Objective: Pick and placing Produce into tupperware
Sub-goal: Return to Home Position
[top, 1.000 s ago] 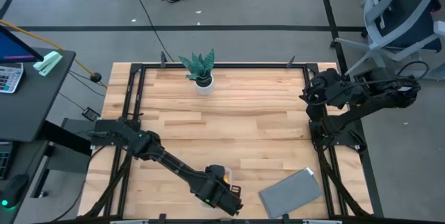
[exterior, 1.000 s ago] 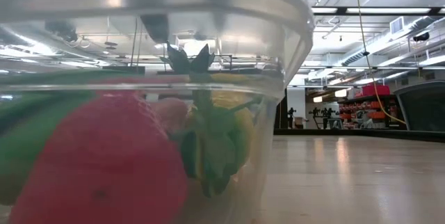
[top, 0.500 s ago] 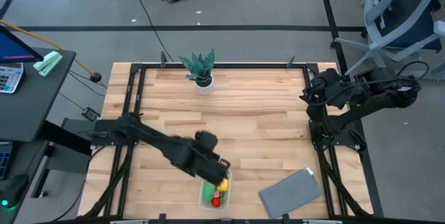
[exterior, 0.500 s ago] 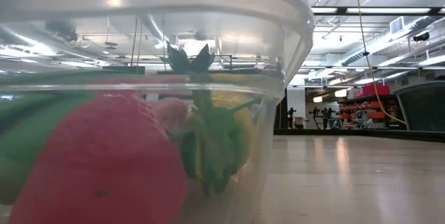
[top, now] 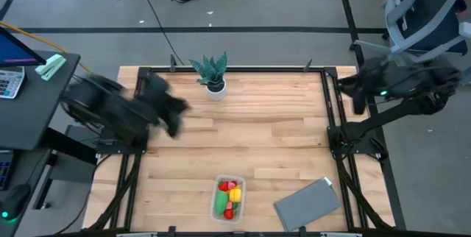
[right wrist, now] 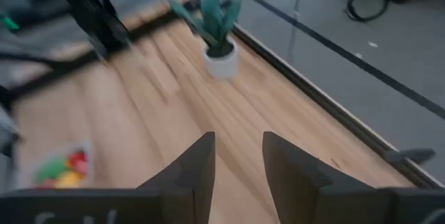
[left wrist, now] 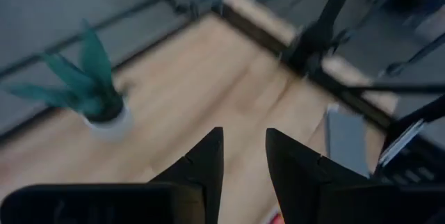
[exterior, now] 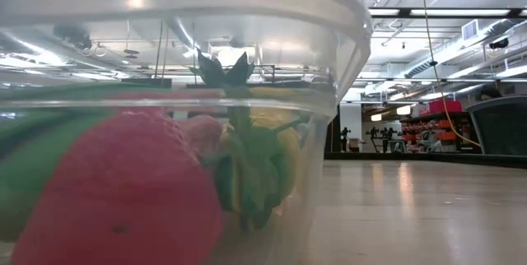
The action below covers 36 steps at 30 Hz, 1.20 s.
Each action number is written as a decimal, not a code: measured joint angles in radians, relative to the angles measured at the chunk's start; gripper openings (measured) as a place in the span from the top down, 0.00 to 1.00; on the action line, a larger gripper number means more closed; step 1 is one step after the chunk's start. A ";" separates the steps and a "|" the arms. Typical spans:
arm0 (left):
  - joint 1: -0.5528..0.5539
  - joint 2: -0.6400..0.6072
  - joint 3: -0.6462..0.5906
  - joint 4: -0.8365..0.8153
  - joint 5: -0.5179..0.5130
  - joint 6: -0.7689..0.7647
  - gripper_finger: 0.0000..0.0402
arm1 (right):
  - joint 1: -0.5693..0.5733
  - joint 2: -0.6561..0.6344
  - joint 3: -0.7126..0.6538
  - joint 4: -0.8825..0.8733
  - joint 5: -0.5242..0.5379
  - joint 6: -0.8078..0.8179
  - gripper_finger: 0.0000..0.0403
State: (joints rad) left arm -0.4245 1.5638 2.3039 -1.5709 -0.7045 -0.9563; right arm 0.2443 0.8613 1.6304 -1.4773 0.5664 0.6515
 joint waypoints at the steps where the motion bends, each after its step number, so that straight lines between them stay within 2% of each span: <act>1: 0.000 -0.046 0.000 0.000 -0.014 0.027 0.72 | 0.000 -0.008 0.023 0.000 -0.007 0.004 0.68; 5: 0.000 -0.213 0.001 -0.001 -0.027 0.080 0.74 | 0.000 -0.042 0.076 0.000 -0.024 0.035 0.68; 9: 0.000 -0.345 0.000 -0.001 -0.037 0.173 0.77 | 0.000 -0.082 0.071 -0.001 -0.024 0.017 0.68; 14: 0.003 -0.481 -0.015 0.000 -0.133 0.260 0.80 | 0.000 -0.133 0.041 -0.006 -0.022 0.015 0.68; 17: 0.003 -0.571 -0.096 0.000 -0.189 0.258 0.82 | 0.000 -0.178 0.001 -0.002 -0.008 0.045 0.68; 20: 0.003 -0.661 -0.256 -0.001 -0.216 0.204 0.83 | 0.000 -0.236 -0.082 0.013 0.033 0.087 0.68; 22: 0.003 -0.718 -0.403 0.000 -0.240 0.113 0.83 | 0.000 -0.280 -0.168 0.053 0.035 0.110 0.68; 26: 0.003 -0.817 -0.727 0.056 -0.264 -0.096 0.82 | 0.000 -0.372 -0.388 0.263 0.018 0.102 0.68; 31: 0.003 -0.894 -1.126 0.372 -0.267 -0.162 0.81 | 0.000 -0.437 -0.668 0.631 -0.094 0.038 0.68; 34: 0.003 -0.929 -1.328 0.634 -0.303 -0.105 0.81 | 0.000 -0.450 -0.806 0.863 -0.143 -0.037 0.68; 36: 0.003 -0.956 -1.434 0.779 -0.306 -0.037 0.81 | 0.000 -0.458 -0.864 0.950 -0.150 -0.079 0.68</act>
State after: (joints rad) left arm -0.4217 0.6081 0.8696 -0.7918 -1.0101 -0.9930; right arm 0.2447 0.4031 0.7666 -0.5268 0.4164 0.5724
